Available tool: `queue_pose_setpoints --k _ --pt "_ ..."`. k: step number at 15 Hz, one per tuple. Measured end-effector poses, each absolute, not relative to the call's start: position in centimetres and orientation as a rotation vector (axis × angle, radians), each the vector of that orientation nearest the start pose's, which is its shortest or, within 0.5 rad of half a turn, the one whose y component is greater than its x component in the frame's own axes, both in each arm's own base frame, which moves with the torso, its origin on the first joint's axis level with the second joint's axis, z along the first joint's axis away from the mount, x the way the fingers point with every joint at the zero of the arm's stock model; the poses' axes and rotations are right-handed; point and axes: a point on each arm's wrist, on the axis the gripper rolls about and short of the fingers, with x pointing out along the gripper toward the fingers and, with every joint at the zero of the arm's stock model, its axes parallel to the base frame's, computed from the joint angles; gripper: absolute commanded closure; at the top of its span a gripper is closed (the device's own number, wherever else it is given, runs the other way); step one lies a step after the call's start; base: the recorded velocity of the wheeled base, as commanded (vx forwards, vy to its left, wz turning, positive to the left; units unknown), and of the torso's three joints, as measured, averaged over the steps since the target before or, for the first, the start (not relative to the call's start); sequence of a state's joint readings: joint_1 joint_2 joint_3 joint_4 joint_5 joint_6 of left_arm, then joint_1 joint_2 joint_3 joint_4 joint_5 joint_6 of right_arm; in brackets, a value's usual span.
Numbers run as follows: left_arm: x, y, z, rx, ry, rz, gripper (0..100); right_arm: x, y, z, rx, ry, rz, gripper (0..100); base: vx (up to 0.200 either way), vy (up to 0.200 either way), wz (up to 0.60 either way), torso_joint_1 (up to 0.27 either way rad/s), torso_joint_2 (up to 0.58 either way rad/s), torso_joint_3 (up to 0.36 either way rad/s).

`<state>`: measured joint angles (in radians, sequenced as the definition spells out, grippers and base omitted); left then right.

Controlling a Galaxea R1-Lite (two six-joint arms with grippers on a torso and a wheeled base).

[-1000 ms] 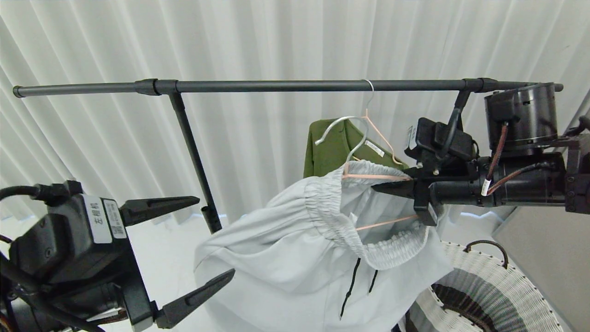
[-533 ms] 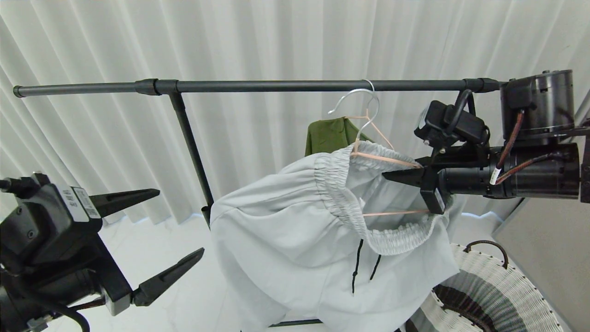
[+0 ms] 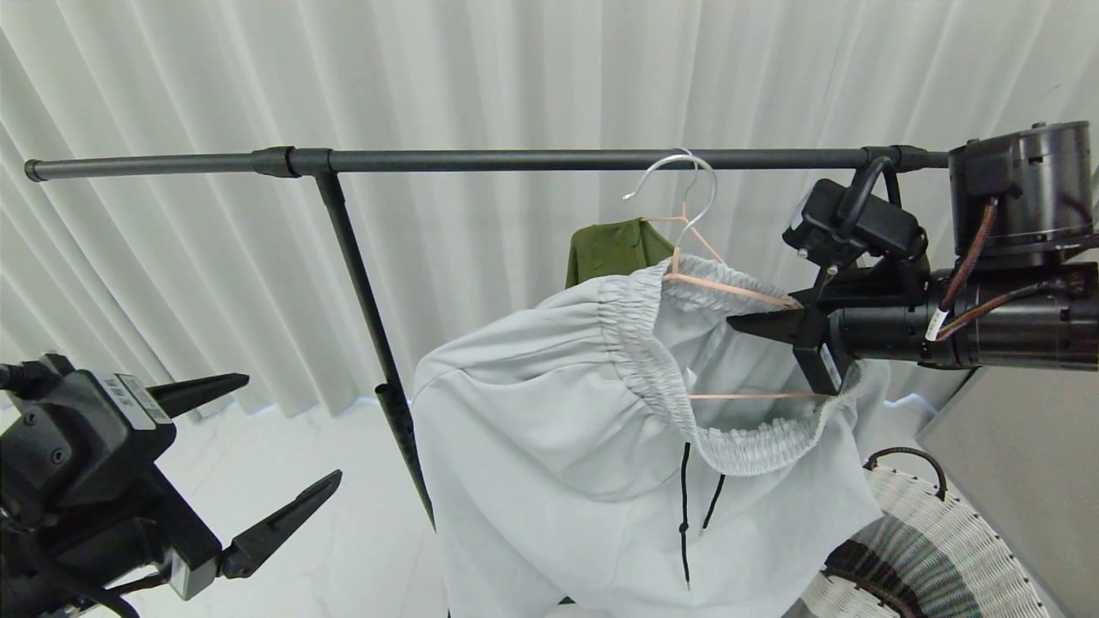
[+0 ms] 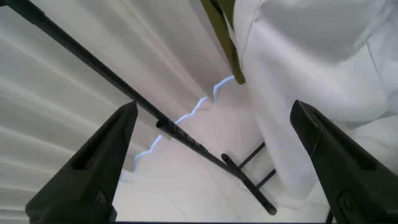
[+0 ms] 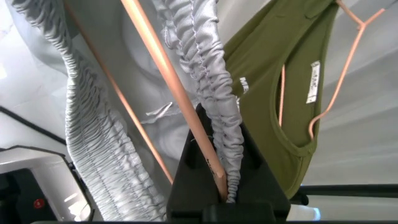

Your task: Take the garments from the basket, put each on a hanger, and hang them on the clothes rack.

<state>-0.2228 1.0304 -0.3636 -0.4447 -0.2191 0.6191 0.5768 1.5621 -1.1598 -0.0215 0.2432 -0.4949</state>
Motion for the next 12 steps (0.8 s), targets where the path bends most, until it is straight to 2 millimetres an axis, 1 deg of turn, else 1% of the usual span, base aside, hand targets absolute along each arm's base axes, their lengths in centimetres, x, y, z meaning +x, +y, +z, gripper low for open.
queue_pose_setpoints --k 12 --pt "12.26 -3.19 18.87 0.612 0.060 -0.484 0 23.25 15.72 26.29 -0.529 0.181 0.879 100 0.000 0.000 0.00 0.000 0.00 0.000"
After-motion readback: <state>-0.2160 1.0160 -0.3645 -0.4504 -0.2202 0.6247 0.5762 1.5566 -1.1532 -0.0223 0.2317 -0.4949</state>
